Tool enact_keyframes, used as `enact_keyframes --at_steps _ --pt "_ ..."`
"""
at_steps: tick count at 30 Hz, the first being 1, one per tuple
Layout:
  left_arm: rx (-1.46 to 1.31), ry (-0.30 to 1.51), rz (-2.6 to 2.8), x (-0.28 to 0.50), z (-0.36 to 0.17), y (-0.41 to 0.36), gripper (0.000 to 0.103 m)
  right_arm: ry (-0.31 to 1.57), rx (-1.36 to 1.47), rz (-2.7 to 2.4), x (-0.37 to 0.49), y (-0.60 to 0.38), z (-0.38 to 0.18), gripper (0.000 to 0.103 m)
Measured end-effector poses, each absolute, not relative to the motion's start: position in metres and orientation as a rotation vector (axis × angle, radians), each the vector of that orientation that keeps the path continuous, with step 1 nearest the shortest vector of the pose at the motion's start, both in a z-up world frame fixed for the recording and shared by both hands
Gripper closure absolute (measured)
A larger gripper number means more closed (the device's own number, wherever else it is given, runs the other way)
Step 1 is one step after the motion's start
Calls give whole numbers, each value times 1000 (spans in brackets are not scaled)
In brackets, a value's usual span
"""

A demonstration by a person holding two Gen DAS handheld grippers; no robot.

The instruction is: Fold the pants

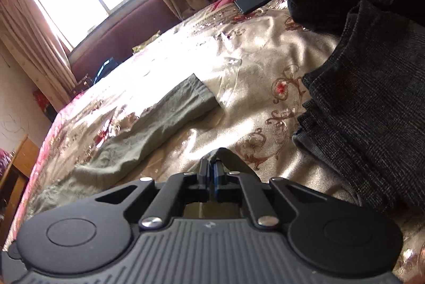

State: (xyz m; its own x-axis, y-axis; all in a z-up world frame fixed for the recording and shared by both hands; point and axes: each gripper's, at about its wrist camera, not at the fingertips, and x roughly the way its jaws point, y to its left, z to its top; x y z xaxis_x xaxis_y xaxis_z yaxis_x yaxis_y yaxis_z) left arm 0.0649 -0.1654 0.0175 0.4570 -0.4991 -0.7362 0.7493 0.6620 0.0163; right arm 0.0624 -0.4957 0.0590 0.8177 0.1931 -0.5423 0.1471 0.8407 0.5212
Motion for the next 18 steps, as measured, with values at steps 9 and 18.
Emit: enact_keyframes --at_steps 9,18 --pt "303 650 -845 54 48 -153 56 372 676 58 -11 -491 149 100" --pt "335 688 -782 88 10 -162 50 702 502 -196 115 -484 52 95"
